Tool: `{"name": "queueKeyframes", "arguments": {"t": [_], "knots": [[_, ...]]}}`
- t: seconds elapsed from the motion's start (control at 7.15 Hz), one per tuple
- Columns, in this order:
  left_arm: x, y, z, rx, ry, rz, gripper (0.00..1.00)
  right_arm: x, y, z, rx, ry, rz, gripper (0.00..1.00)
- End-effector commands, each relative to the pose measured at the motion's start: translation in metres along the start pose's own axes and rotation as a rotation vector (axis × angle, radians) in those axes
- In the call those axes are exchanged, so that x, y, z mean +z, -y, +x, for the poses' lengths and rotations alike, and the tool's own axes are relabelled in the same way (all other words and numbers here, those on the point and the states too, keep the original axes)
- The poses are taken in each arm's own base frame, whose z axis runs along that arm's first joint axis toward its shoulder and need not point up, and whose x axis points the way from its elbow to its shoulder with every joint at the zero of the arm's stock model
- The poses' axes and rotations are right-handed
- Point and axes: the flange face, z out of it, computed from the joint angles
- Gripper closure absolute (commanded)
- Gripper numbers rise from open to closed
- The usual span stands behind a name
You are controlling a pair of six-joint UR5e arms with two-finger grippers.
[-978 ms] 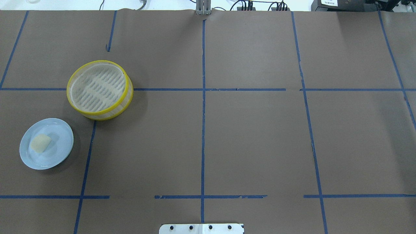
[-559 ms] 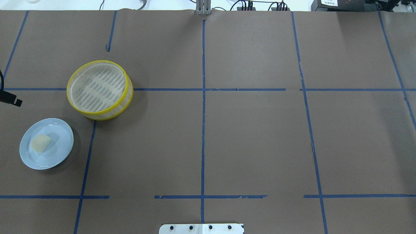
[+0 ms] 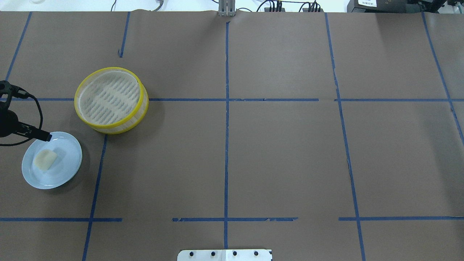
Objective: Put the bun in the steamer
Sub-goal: 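Move the left gripper down over the pale bun on the blue plate, then close the left gripper on the bun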
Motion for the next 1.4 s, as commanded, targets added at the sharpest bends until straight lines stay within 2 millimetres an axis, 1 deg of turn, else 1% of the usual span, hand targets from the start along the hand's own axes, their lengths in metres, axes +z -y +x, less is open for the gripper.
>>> {"name": "queueKeyframes", "arguments": {"t": [0.0,0.28,0.42,0.56,0.7,0.84,0.98,1.26], "knots": [[0.021,-0.016,0.015,0.054,-0.002,-0.05,0.0,0.0,0.0,0.0,0.0,0.0,0.0,0.0],[0.026,-0.026,0.015,0.053,-0.003,-0.068,0.01,0.0,0.0,0.0,0.0,0.0,0.0,0.0],[0.032,-0.03,0.021,0.047,-0.004,-0.082,0.02,0.0,0.0,0.0,0.0,0.0,0.0,0.0],[0.033,-0.031,0.023,0.043,-0.01,-0.089,0.03,0.0,0.0,0.0,0.0,0.0,0.0,0.0],[0.035,-0.034,0.025,0.041,-0.011,-0.098,0.07,0.0,0.0,0.0,0.0,0.0,0.0,0.0],[0.039,-0.042,0.024,0.044,-0.009,-0.116,0.13,0.0,0.0,0.0,0.0,0.0,0.0,0.0],[0.041,-0.044,0.024,0.043,-0.005,-0.123,0.17,0.0,0.0,0.0,0.0,0.0,0.0,0.0],[0.048,-0.048,0.023,0.046,-0.002,-0.138,0.29,0.0,0.0,0.0,0.0,0.0,0.0,0.0]]}}
